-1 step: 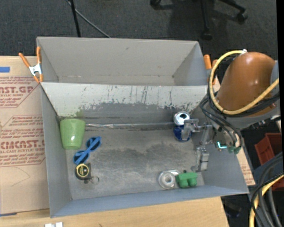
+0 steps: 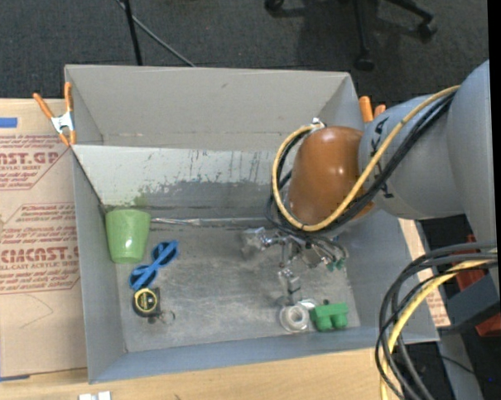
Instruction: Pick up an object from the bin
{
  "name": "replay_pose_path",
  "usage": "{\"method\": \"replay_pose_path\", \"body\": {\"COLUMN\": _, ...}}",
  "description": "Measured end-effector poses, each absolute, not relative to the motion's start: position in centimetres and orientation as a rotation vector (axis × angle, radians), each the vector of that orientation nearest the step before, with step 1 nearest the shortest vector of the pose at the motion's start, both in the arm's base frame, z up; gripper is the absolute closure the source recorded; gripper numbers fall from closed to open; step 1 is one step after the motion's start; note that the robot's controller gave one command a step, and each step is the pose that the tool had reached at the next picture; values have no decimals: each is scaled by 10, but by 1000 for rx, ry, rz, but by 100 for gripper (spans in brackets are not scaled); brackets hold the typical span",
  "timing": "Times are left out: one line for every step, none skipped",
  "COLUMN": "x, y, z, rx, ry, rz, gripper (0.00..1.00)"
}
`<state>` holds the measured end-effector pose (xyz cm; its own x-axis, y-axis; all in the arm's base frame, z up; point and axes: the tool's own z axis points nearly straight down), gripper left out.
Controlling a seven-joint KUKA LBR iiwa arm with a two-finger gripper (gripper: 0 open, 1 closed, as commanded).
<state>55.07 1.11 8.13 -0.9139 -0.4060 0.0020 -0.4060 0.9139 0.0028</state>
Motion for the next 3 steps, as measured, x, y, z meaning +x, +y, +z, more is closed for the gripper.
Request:
{"method": "replay_pose_path", "body": {"x": 578, "y": 9, "z": 164, "rx": 812, "ry": -3046, "rz": 3, "gripper": 0}}
{"method": "replay_pose_path", "body": {"x": 554, "y": -21, "z": 168, "rx": 974, "ry": -2988, "rz": 2, "gripper": 0}}
{"method": "replay_pose_path", "body": {"x": 588, "y": -110, "z": 150, "rx": 1084, "ry": -2952, "rz": 6, "gripper": 0}}
